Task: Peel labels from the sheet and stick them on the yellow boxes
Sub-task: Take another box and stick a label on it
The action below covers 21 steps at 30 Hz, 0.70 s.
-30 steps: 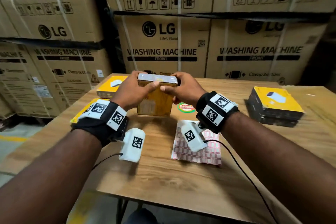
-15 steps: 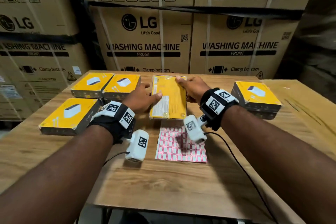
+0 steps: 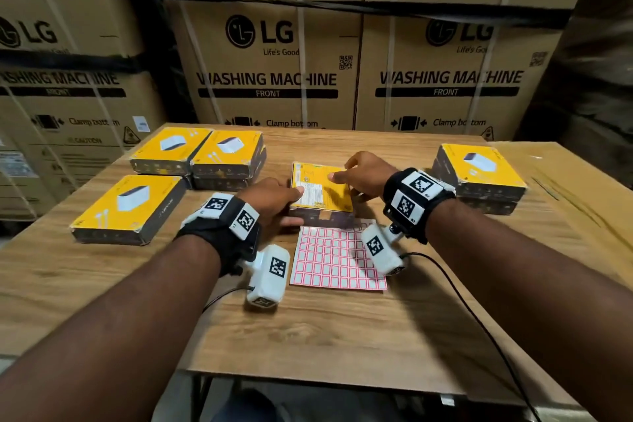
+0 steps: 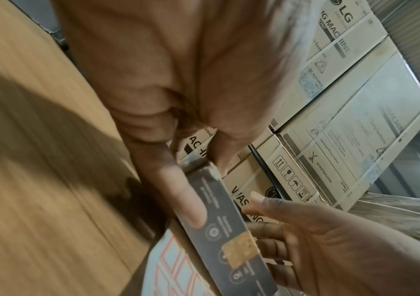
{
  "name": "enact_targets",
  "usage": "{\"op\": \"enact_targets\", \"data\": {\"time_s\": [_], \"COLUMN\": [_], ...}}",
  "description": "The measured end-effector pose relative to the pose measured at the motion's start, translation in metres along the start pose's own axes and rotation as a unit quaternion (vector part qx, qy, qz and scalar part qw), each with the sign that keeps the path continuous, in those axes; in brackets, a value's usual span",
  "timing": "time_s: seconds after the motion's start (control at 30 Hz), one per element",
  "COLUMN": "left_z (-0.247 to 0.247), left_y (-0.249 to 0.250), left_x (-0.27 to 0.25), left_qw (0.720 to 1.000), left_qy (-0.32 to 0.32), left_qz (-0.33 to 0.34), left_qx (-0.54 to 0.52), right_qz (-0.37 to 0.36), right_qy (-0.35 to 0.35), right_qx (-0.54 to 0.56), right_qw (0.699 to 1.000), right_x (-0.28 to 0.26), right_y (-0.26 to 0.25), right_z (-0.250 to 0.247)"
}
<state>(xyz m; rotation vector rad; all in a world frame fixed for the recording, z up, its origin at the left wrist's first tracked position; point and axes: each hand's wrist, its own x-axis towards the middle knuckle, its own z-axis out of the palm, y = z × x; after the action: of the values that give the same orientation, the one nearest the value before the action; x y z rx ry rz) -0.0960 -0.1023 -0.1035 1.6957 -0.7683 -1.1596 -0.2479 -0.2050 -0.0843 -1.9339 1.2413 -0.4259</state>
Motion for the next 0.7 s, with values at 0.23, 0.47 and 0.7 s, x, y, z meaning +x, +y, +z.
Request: {"op": "enact_targets", "data": {"time_s": [0.23, 0.47, 0.7], "left_z": [0.001, -0.005, -0.005], "left_y": [0.005, -0.004, -0.009], "left_x": [-0.003, 0.004, 0.003], "left_qw": [0.999, 0.942, 0.914], "left_qy": [0.044, 0.108, 0.110], "left_qz": [0.019, 0.056, 0.042], "left_qx": [0.001, 0.311, 0.388], "right_qz": [-0.040, -0.004, -0.006], "right_qy": [0.009, -0.022, -0.073], "right_qx": [-0.063, -0.169, -0.276], "right_qw": [0.997, 0.985, 0.958], "right_x": [-0.010, -0.023, -0.029], "right_y": [0.001, 0.019, 0.020], "right_z": [0.000, -0.005, -0.004]}}
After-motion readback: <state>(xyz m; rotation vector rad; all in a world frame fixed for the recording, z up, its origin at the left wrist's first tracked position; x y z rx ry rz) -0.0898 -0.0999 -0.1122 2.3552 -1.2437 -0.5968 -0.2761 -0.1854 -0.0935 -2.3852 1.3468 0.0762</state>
